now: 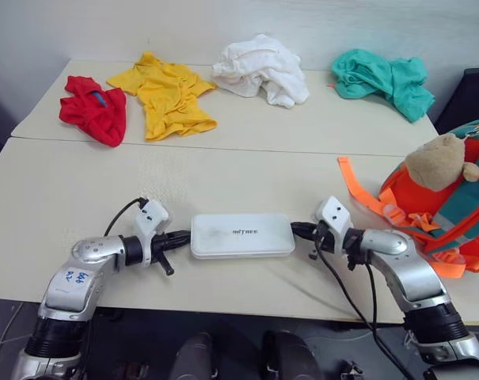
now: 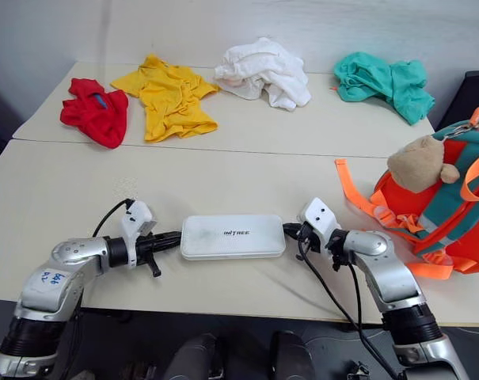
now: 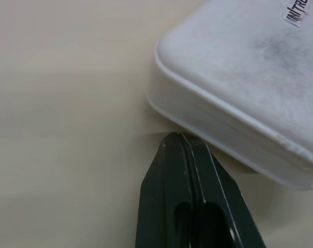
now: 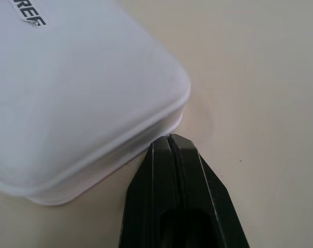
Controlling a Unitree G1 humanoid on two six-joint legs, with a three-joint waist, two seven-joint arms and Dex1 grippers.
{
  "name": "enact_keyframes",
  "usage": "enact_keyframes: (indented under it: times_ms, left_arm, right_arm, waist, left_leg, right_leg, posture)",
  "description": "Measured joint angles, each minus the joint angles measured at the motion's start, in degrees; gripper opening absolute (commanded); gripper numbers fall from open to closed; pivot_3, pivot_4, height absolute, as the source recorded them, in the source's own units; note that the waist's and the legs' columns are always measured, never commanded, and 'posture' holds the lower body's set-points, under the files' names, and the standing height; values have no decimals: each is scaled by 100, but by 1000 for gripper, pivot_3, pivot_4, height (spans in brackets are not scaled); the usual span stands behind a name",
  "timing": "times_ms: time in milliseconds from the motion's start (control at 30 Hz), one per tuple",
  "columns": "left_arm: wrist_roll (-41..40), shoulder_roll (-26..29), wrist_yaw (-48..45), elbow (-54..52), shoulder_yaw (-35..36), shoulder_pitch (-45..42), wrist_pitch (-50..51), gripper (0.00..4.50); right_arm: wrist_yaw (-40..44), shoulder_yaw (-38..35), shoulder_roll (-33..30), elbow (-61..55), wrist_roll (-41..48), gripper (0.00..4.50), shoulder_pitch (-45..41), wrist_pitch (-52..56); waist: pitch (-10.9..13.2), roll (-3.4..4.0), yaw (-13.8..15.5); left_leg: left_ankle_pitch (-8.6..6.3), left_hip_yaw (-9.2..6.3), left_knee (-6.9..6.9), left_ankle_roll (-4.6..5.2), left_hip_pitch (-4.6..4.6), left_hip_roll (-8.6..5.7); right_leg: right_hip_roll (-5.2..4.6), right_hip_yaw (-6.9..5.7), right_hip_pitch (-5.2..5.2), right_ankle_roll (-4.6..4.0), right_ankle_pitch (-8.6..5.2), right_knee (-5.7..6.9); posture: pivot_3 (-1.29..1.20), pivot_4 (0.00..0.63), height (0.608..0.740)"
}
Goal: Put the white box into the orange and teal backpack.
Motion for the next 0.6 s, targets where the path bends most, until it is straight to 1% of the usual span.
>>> enact_keyframes:
  times_ms: [33, 133, 233, 267, 333, 400, 433, 467, 500, 567, 600]
  left_arm:
    - [-5, 104, 0, -27, 60, 74, 12, 23]
    - [-243, 373, -34, -37, 475, 254, 339, 581]
    - [-1183, 522, -183, 80, 1235, 252, 1728, 1514]
    - [-1647, 606, -298, 120, 1474, 187, 2394, 1813]
    - [-2231, 754, -382, 238, 1774, -43, 3327, 2430]
    - [-2479, 763, -276, 467, 1961, -424, 4049, 3129]
    - [-2495, 748, -131, 678, 1965, -693, 4446, 3374]
    - [-2457, 689, 58, 899, 1939, -948, 4704, 3722]
    - [-2362, 568, 352, 1238, 1903, -1311, 5025, 3990]
    - [-2491, 422, 573, 1547, 1786, -1669, 5252, 3990]
    - [-2829, 462, 646, 1781, 1594, -1794, 5332, 3990]
  right_arm:
    - [28, -8, -23, 24, -1, 0, -7, -37]
    - [87, -102, -176, 106, -8, 0, 10, -115]
    - [163, -228, -222, 118, -6, 0, 27, -207]
    - [222, -233, -222, 119, 3, 0, 34, -236]
    - [349, -233, -222, 126, 22, 0, 44, -300]
    - [463, -231, -230, 137, 37, 0, 46, -357]
    - [538, -220, -240, 144, 37, 0, 38, -384]
    - [584, -211, -260, 160, 33, 0, 36, -415]
    - [653, -184, -274, 175, 26, 0, 20, -470]
    - [737, -171, -281, 189, 21, 0, 11, -509]
    - [775, -160, -281, 207, 20, 0, -5, -528]
  waist:
    - [0, 0, -2]
    - [0, 2, -38]
    - [1, 3, -55]
    - [1, 3, -55]
    - [2, 3, -46]
    - [2, 3, 5]
    - [2, 3, 17]
    - [2, 3, 30]
    - [2, 4, 38]
    - [1, 3, 21]
    - [1, 3, 5]
  left_leg:
    - [0, 0, -2, -1, 2, 0]
    - [0, 4, -8, -4, 8, 3]
    - [1, -2, -8, -7, 6, 6]
    - [1, -3, -7, -7, 4, 6]
    - [2, -5, -6, -7, 4, 3]
    - [2, -11, -3, -7, 5, 0]
    - [2, -13, -2, -6, 4, -2]
    - [3, -15, -2, -5, 5, -7]
    - [4, -17, -2, -4, 3, -9]
    - [3, -14, -3, -5, 3, -9]
    - [2, -12, -4, -6, 3, -8]
  right_leg:
    - [0, 0, 0, 0, 0, 0]
    - [1, 4, -1, -3, -2, 0]
    - [3, 0, -2, -5, -3, 2]
    - [3, -1, -2, -5, -3, 2]
    - [1, -1, 1, -5, -3, 2]
    - [1, -5, 5, -5, -3, 2]
    - [1, -7, 7, -5, -3, 2]
    - [1, -8, 8, -5, -3, 3]
    - [3, -9, 7, -3, -2, 3]
    - [2, -7, 8, -2, -2, 2]
    - [1, -3, 6, -2, -2, 2]
  posture:
    - [0, 150, 740]
    - [0, 150, 740]
    - [0, 150, 740]
    - [0, 150, 740]
    - [0, 150, 740]
    - [0, 150, 740]
    - [0, 150, 740]
    - [0, 150, 740]
    - [0, 150, 740]
    - [0, 150, 740]
    - [0, 150, 740]
